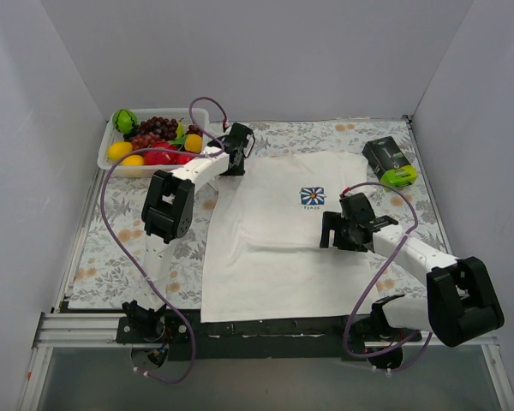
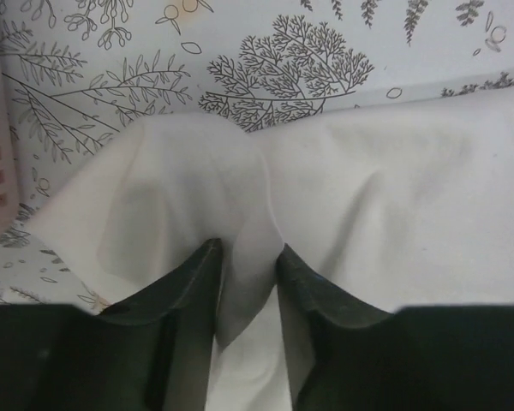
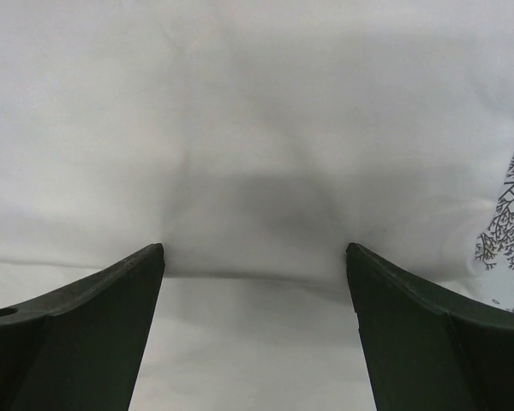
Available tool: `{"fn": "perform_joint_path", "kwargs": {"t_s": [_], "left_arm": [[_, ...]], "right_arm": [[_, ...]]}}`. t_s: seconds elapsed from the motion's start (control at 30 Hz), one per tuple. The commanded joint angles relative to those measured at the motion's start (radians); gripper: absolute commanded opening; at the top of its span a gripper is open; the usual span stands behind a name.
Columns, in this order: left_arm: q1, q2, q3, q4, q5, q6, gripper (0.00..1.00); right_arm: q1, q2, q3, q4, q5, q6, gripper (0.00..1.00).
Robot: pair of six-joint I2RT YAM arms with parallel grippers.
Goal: Pin the brooch onto the clothing
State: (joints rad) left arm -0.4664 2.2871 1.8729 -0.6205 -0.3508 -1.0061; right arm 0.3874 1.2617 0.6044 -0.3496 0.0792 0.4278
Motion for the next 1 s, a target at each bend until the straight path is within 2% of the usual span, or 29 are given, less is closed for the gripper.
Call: {"fn": "perform_joint_path", "kwargs": {"t_s": [0.0,0.1,0.23,0.43,0.5,0.6,0.63,0.67,0.77,0.97], "left_arm": [[0.002,-0.037,-0.023,0.001,-0.080,-0.006,0.25],[0.002,-0.070,-0.050,-0.001,-0.109,-0.031,0.19],[0.002,-0.123,-0.099,-0.010,-0.166,-0.066,0.15],[0.008,-0.213,-0.158,-0.021,-0.234,-0.101,0.15],[0.012,-0.222,-0.162,-0.025,-0.246,-0.100,0.22],[0.012,-0.233,-0.158,-0.056,-0.240,-0.106,0.26],[0.012,-0.251,-0.167,-0.047,-0.232,-0.104,0.32],[0.012,-0.268,-0.179,-0.036,-0.223,-0.101,0.51],[0.012,-0.334,-0.221,0.010,-0.180,-0.089,0.71],[0.009,-0.434,-0.258,0.113,-0.013,-0.052,0.77]], "right_arm": [[0.002,0.004,-0.043,-0.147,-0.041,0.042,0.94],[0.004,0.007,-0.041,-0.146,-0.039,0.040,0.94],[0.002,0.010,-0.035,-0.140,-0.027,0.035,0.94],[0.002,0.015,-0.020,-0.140,-0.029,0.028,0.94],[0.002,0.013,-0.005,-0.149,-0.029,0.025,0.95],[0.002,0.007,0.035,-0.167,-0.022,0.016,0.94],[0.002,0.005,0.052,-0.186,-0.012,0.005,0.94],[0.004,0.004,0.069,-0.193,-0.010,-0.004,0.94],[0.002,-0.004,0.173,-0.226,0.016,-0.040,0.94],[0.004,0.034,0.340,-0.181,0.071,-0.090,0.94]]}}
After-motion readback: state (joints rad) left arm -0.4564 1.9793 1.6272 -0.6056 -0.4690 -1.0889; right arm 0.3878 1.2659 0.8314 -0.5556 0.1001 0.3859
